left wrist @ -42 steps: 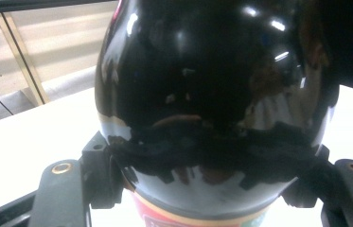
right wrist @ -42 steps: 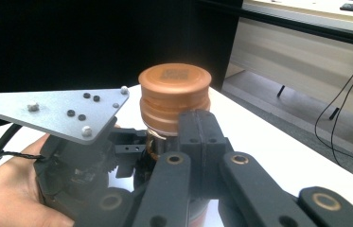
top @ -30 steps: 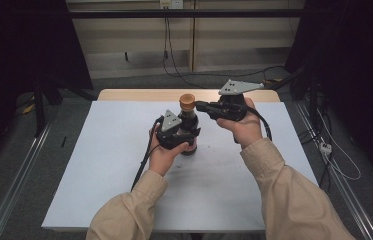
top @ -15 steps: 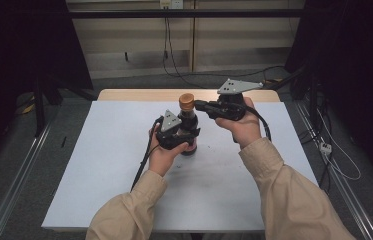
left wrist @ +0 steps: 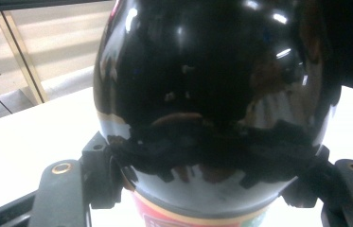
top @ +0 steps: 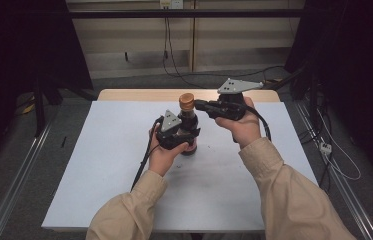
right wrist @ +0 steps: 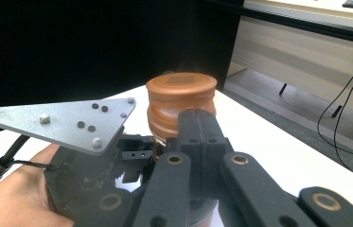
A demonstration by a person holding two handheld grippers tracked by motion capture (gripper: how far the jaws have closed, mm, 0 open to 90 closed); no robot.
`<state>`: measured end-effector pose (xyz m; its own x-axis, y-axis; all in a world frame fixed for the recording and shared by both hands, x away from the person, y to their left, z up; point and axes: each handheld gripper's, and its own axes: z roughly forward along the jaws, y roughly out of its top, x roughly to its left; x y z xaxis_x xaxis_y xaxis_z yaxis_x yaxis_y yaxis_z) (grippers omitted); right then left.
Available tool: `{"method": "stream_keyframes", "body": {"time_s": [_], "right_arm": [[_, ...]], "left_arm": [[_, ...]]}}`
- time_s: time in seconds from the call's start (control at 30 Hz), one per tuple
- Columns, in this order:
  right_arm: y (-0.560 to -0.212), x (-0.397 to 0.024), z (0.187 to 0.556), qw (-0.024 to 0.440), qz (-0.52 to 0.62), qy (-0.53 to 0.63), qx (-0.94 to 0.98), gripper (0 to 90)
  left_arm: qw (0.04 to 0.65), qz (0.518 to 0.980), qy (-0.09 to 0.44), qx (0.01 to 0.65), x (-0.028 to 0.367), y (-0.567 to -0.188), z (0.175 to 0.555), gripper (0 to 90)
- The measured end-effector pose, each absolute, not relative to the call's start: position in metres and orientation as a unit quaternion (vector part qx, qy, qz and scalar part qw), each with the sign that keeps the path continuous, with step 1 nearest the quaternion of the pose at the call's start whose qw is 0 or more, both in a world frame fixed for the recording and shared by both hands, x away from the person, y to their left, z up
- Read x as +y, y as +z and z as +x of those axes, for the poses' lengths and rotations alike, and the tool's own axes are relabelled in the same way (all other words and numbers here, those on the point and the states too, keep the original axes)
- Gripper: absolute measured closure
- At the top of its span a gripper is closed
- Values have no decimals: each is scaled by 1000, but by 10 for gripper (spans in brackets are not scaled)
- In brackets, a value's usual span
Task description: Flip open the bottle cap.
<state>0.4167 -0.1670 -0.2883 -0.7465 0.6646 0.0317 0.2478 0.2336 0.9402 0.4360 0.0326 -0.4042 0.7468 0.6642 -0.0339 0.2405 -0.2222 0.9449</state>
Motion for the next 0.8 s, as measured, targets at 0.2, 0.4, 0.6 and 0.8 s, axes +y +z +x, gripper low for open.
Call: {"method": "stream_keyframes", "body": {"time_s": [0.2,0.4,0.6,0.8], "right_arm": [[-286,-165,416,198,298,539,762,900],[-286,-166,417,195,297,540,763,900],[-286,-166,417,197,293,537,766,900],[-285,-166,417,198,292,536,767,900]], "left_arm": [[546,760,195,296,33,-404,436,305],[547,758,194,298,33,-404,436,305],[546,759,196,296,33,-405,436,305],[547,758,196,296,33,-405,436,305]]}}
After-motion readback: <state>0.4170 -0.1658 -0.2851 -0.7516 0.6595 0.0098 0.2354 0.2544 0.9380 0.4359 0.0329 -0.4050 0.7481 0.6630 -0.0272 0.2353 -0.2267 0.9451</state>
